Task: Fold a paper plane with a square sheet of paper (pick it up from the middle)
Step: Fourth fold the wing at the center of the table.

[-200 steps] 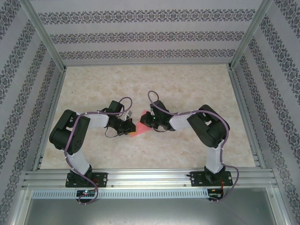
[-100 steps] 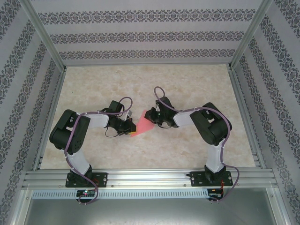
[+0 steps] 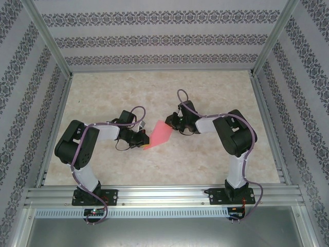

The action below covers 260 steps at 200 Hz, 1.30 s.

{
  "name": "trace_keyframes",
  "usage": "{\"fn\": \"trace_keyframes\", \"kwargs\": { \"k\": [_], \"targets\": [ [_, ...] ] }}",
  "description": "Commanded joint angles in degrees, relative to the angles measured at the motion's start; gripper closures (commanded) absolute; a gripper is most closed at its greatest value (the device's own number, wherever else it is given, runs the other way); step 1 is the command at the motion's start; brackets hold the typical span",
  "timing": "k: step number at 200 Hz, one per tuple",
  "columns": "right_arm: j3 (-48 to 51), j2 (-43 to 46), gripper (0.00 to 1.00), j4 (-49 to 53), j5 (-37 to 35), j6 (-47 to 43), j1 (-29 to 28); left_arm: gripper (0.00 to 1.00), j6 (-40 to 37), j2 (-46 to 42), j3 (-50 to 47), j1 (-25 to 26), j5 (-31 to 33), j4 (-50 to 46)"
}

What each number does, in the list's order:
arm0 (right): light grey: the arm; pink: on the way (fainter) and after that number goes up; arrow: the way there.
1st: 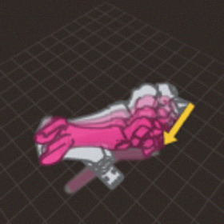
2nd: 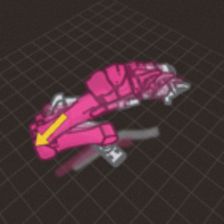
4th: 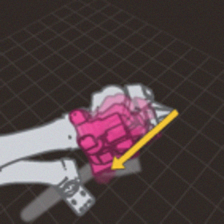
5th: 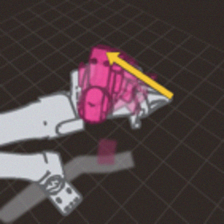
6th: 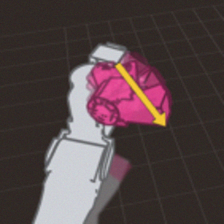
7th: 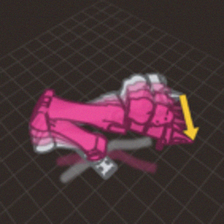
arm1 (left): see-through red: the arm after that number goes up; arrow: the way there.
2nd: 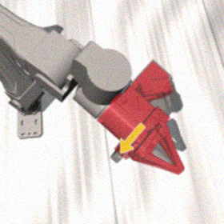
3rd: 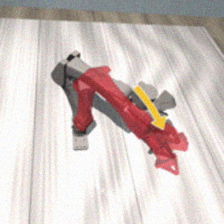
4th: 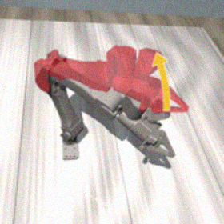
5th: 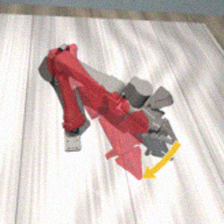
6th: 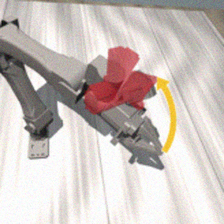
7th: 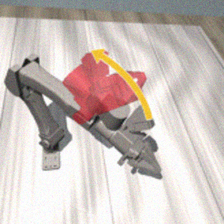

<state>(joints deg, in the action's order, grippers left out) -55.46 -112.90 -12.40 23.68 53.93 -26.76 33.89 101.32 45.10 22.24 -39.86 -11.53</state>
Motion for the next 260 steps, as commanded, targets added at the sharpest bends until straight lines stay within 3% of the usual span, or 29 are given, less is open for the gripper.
{"fn": "trace_keyframes", "kwargs": {
  "k": [1, 27, 71, 105, 171, 260],
  "targets": [
    [-1.1, -2.0, 0.84, 4.5, -6.6, -3.8, 4.1, 1.0, -1.5, 5.3, -4.1, -0.4, 14.5, -7.9],
    [-2.5, 1.3, 0.84, 5.8, -4.3, -5.2, 5.5, 1.0, -1.5, 5.0, -4.2, -0.3, 14.5, -7.9],
    [-5.9, 9.5, 0.82, 15.5, -7.2, -9.6, 5.2, 1.0, -1.6, 5.1, -4.2, -0.3, 14.2, -7.8],
    [-3.3, 12.6, 0.83, 11.8, -5.7, -6.8, -0.8, 1.0, -1.6, 5.3, -4.1, -0.3, 14.1, -7.5],
    [3.5, 7.4, 0.92, -2.2, -10.3, 5.2, -14.2, 1.0, -1.5, 5.1, -3.9, -0.3, 13.8, -7.4],
    [7.3, 7.6, 0.96, -2.1, -13.1, 9.1, -19.6, 1.0, -1.1, 5.8, -3.7, -0.3, 13.8, -6.9]
  ]
}}
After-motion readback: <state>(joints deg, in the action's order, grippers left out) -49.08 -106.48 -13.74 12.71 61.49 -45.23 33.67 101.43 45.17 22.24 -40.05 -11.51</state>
